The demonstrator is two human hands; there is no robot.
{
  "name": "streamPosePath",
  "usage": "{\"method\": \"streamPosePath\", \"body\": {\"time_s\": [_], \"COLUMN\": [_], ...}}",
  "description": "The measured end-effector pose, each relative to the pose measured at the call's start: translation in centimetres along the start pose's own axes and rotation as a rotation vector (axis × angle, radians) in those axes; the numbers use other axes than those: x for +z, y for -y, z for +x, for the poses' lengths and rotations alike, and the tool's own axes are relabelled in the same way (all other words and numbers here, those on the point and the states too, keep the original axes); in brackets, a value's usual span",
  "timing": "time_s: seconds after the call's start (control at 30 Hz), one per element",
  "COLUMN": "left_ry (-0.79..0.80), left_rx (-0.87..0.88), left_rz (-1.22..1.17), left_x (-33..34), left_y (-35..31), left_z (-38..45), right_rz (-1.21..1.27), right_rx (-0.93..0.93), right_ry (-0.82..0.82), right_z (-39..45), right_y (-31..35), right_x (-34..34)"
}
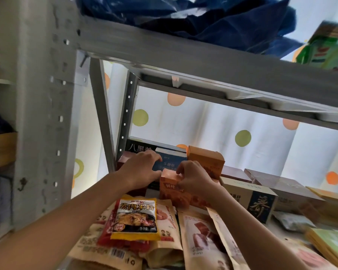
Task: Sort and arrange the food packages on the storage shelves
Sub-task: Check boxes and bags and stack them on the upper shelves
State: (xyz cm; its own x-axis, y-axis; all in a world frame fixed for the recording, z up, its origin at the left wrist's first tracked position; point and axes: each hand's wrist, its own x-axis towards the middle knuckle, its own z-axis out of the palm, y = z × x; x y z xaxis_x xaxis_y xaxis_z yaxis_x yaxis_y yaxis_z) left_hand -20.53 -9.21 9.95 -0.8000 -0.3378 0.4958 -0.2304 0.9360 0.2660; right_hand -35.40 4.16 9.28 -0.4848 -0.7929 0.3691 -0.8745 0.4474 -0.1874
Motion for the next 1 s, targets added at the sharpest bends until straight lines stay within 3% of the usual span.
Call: {"method": "streamPosePath", "body": {"time_s": [0.2, 0.47, 0.57, 0.73, 0.83, 1.0], "left_ry": [-0.069, -0.047, 0.007, 0.034, 0.047, -0.021], "left_rx": [0.010, -0.045, -0.039, -0.060, -0.116, -0.210], "left_rz": [-0.206, -0.874, -0.986, -1.092, -1.318, -1.445], "left_x": [-1.9, -2.3, -1.9, -1.8, -1.8, -1.1], "left_y": [-0.3, -1.2, -1.4, -2.6, -4.3, -7.4], "left_z": [-2.2, -6.7, -9.0, -13.0, -15.7, -19.0], "right_rz": [0.025, 0.577, 0.750, 0.923, 1.056, 1.111], "right_rx": [0.040, 0.263, 0.329, 0.401, 0.438, 0.450], "right_ry": [-0.199, -0.427, -0.500, -0.593, -0.611, -0.619], "right_z": [-2.3, -9.1, -12.3, -16.4, -18.7, -23.0], "right_y": [3.4, 9.8, 11.2, 12.9, 13.0, 11.9], "right_x": [-4.2, -7.5, -7.4, -6.7, -6.5, -5.6]}}
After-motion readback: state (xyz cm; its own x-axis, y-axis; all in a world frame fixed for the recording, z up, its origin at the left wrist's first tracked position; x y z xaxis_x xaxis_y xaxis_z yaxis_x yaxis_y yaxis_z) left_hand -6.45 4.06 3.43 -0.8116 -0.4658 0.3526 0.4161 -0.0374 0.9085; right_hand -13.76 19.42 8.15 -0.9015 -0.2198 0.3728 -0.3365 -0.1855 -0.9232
